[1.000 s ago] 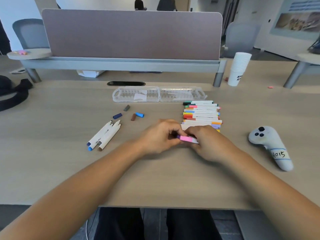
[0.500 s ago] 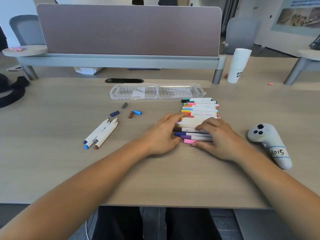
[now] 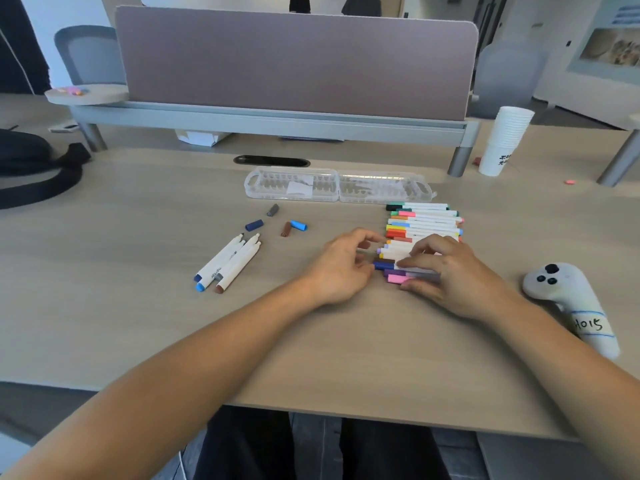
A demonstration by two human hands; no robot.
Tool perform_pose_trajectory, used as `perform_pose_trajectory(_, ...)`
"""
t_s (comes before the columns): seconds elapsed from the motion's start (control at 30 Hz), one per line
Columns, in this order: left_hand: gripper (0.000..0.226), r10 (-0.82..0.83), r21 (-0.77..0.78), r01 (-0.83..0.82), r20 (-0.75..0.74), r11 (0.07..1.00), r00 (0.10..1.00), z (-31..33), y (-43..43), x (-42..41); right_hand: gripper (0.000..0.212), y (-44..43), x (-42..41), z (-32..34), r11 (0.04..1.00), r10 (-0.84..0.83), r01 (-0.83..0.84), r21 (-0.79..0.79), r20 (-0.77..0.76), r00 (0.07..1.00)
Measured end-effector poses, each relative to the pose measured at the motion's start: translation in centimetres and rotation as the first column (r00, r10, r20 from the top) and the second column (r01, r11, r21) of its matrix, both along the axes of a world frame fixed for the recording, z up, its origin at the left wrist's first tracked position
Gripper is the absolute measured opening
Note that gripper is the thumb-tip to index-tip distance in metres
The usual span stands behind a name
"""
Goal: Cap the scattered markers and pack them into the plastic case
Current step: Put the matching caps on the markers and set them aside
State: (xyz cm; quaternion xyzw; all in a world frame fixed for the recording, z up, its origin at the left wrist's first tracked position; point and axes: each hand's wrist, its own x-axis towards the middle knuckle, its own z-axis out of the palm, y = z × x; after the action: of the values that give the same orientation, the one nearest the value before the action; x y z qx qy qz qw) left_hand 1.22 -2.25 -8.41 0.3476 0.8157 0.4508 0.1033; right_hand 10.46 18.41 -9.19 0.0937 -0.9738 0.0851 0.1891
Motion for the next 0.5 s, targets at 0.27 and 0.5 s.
perform_pose_trajectory(0.27, 0.030, 0.265, -0.338, -0.438, -0.451, 0.833, 0.852, 2.4, -8.2, -3.6, 0.040, -6.7, -3.9, 0.9, 0.969, 0.214, -0.223, -0.104, -0.089, 0.973)
perform_pose_trajectory(0.5, 0.028, 0.212, -0.587, -0.573, -0.569, 0.572, 0.794, 3.2, -11.7, -3.2, 0.025, -11.9, -7.5, 0.8, 0.958, 0.227, -0.235, -0.166, -0.065, 0.972)
